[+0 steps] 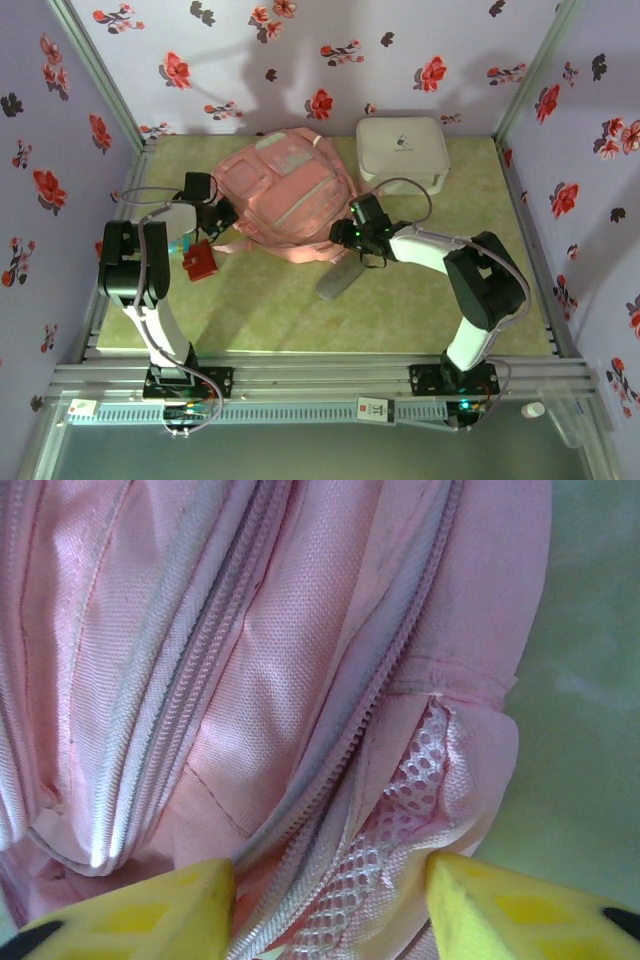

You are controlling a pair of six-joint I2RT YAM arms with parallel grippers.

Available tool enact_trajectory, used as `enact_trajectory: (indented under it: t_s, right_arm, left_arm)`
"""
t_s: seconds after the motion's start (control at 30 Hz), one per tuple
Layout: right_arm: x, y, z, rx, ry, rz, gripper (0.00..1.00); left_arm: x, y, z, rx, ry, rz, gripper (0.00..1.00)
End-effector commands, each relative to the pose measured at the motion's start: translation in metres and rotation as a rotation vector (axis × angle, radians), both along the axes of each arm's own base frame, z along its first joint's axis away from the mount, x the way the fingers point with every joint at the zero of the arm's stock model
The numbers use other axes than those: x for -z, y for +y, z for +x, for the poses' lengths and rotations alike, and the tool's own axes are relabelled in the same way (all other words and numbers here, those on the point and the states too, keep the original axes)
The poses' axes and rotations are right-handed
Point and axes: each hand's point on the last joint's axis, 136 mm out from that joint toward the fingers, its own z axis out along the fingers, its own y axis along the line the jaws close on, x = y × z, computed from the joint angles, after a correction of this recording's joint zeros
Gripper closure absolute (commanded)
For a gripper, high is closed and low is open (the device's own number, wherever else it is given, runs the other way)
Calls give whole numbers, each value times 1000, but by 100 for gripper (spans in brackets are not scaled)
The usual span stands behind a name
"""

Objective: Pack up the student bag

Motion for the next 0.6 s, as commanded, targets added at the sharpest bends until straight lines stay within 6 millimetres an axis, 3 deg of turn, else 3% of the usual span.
enact_trajectory:
  t_s: [0.0, 0.13, 0.27, 0.4, 0.57]
  right_arm:
    - [-4, 6, 29, -13, -75, -40, 50]
    - [4, 7, 50, -36, -92, -77, 51]
    - [8, -2, 73, -32, -99, -116, 52]
    - [-14, -14, 82, -29, -129, -147, 49]
    - [-50, -36, 65, -28, -143, -224, 40]
  left_arm:
    - [-40, 5, -1, -14, -89, -11, 100]
    - [-71, 2, -12, -17, -147, -54, 100]
    - [-84, -4, -24, -17, -163, -90, 100]
    - [-88, -19, -33, 12, -159, -100, 100]
    - [-87, -35, -39, 32, -156, -99, 100]
